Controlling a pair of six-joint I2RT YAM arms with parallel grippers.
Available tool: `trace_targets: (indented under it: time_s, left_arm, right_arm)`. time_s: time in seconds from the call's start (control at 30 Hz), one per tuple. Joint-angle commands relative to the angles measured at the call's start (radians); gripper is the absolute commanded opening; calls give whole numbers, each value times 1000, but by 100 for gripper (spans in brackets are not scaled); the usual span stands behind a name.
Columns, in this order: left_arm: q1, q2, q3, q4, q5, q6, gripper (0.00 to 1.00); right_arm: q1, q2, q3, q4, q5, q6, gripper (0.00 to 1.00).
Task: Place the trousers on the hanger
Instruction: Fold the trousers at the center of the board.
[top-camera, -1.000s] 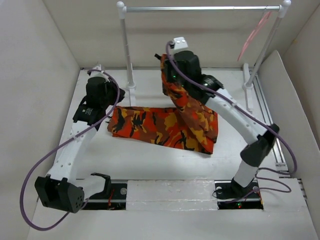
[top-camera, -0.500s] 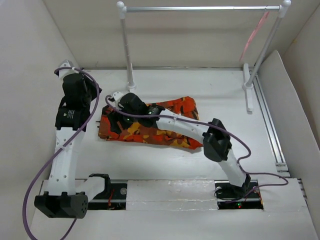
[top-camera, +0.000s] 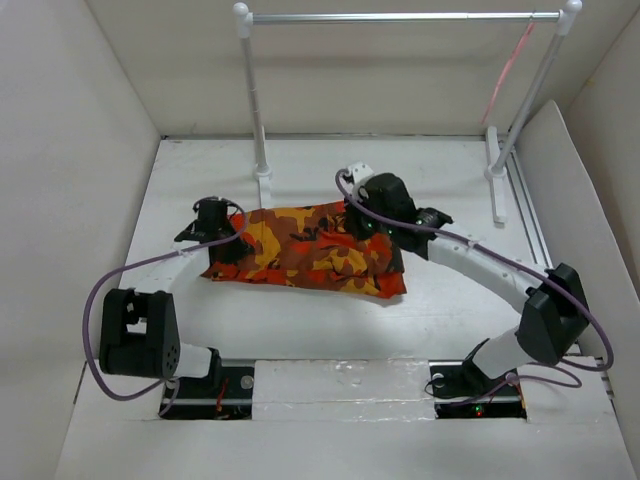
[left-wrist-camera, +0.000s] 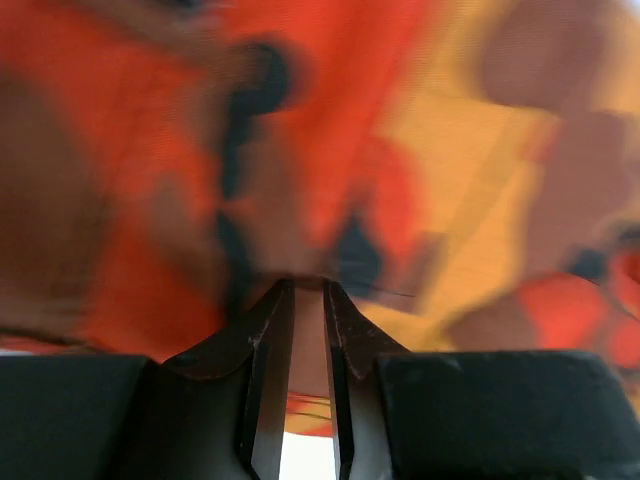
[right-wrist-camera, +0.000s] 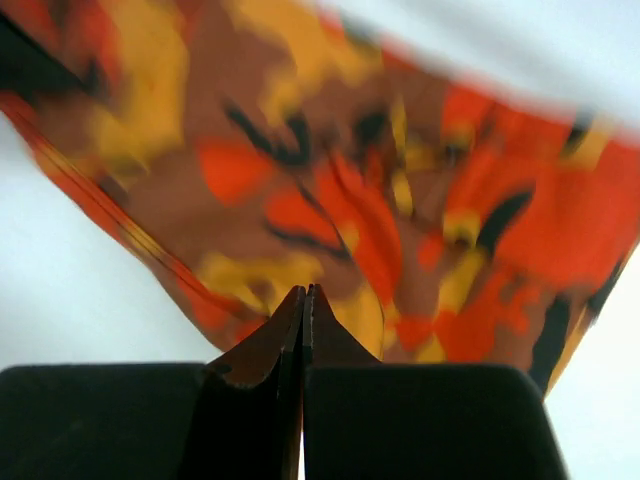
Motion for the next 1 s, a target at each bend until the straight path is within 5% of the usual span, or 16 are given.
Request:
trace_targets:
  time_s: [0.0,0.17,0.37,0.57,0.63,0.77,0.83,0.87,0.97]
  left_arm:
    - [78,-22,-45,59,-18,11,15]
    - [217,31,-83,22,8,-9,16]
    - [308,39,-88,30,62,-35,16]
    - [270,-16,3,12,108,-35,16]
    - [160,-39,85,-10,72,-1,16]
    - [-75,-44,204,7,30,43,17]
    - [-191,-12,263,21,56,62,16]
    - [-227,22,273,28,67,65,12]
    - [-360,77,290,76,103,76,0]
  right_arm:
    - [-76,12,-180,-3,63,-38,0]
    - [-255,-63,-421,48,26,2,0]
    - [-265,-72,-544,80,38,18,0]
    - [-245,-51,-428,-72,20,-17,1]
    - [-234,-81,-307,-134,18,-65,13]
    - [-234,-134,-52,-271,-71,-111,51]
    - [-234,-128,114,-302,-138,-152,55]
    - [-234,-120,182,-344,-155,-169,52]
    - [-252,-102,409,-358,-174,-192,14]
